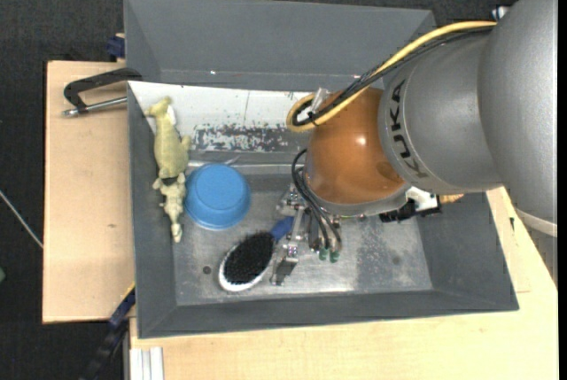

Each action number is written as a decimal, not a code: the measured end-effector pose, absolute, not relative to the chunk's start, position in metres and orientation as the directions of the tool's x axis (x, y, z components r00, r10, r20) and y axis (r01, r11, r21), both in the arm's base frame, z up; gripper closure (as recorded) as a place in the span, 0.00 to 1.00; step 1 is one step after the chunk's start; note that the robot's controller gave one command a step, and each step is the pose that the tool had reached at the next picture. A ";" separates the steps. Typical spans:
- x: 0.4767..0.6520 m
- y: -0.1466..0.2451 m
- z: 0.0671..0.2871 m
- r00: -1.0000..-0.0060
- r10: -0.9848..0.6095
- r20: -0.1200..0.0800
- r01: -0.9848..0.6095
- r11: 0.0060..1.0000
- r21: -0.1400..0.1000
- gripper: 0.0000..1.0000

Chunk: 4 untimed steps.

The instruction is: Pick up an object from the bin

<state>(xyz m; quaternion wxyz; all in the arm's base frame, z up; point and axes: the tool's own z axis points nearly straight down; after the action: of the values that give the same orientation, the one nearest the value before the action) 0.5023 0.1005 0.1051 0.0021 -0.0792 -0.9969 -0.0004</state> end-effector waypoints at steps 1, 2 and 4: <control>0.504 0.101 0.108 -0.987 0.158 -0.001 0.158 0.987 0.002 1.00; 0.504 0.100 0.108 -0.987 0.158 -0.002 0.158 0.987 0.002 0.00; 0.501 0.145 0.085 -0.964 0.266 -0.007 0.266 0.964 -0.008 0.00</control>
Offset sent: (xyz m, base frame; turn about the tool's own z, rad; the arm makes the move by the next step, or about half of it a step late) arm 0.0000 0.0000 0.0000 0.0000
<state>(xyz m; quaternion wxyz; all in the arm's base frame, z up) 0.5010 0.1455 0.0850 -0.0030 -0.1341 -0.9910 0.0045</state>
